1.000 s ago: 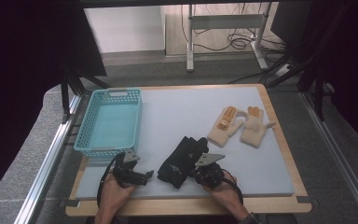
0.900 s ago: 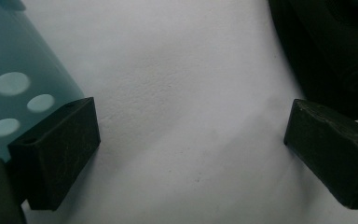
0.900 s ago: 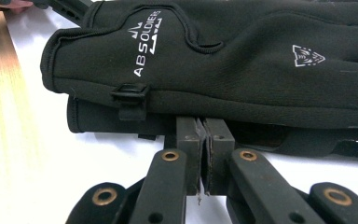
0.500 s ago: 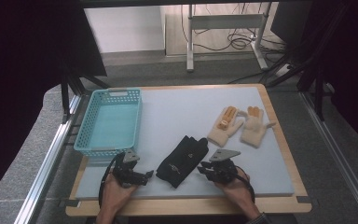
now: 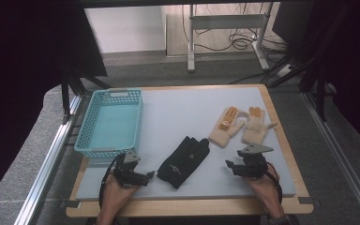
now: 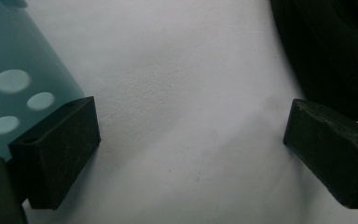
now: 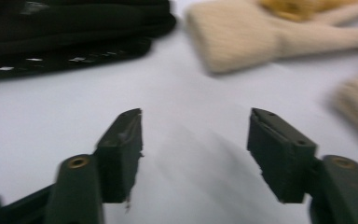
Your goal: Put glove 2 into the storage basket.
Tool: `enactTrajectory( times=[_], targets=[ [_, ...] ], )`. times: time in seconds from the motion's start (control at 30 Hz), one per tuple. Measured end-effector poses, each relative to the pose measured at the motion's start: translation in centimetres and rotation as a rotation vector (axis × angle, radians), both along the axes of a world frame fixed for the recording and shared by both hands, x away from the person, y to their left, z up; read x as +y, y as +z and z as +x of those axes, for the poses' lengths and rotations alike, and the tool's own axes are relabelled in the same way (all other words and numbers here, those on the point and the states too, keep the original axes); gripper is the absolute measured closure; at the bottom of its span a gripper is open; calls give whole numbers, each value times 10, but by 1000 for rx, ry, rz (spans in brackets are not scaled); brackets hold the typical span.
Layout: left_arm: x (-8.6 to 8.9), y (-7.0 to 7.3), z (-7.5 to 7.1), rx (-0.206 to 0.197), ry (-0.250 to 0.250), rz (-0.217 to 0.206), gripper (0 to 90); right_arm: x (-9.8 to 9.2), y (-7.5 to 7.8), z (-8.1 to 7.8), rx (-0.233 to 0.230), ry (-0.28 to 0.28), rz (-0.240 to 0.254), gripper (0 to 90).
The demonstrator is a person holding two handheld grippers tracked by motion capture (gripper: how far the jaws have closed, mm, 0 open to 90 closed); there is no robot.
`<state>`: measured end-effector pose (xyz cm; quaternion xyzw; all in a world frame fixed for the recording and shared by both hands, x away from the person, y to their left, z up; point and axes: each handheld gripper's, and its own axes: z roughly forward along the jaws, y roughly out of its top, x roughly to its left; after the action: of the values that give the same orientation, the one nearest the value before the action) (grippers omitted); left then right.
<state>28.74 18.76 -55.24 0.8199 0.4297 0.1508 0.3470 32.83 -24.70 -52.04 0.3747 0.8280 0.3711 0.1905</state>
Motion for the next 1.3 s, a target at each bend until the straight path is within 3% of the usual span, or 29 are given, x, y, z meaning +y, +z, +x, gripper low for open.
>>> enactTrajectory(
  times=[0.23,0.53,0.67,0.87,1.13,1.3],
  targets=[
    [0,0,0,-1,1,-1,44,-7,-11,5,19,-32,-33,220],
    [0,2,-2,-1,18,-4,67,-7,-11,6,21,-39,-29,212],
    [-2,9,-6,-2,12,-4,83,-7,-11,6,21,-39,-29,213],
    [-6,20,-10,-8,-2,-41,84,-7,-11,6,21,-39,-28,212],
    [-26,42,-8,-1,-46,-104,66,-7,-11,6,20,-39,-29,212],
    [-51,49,3,12,-101,-82,28,-7,-11,5,20,-40,-29,212]
  ],
)
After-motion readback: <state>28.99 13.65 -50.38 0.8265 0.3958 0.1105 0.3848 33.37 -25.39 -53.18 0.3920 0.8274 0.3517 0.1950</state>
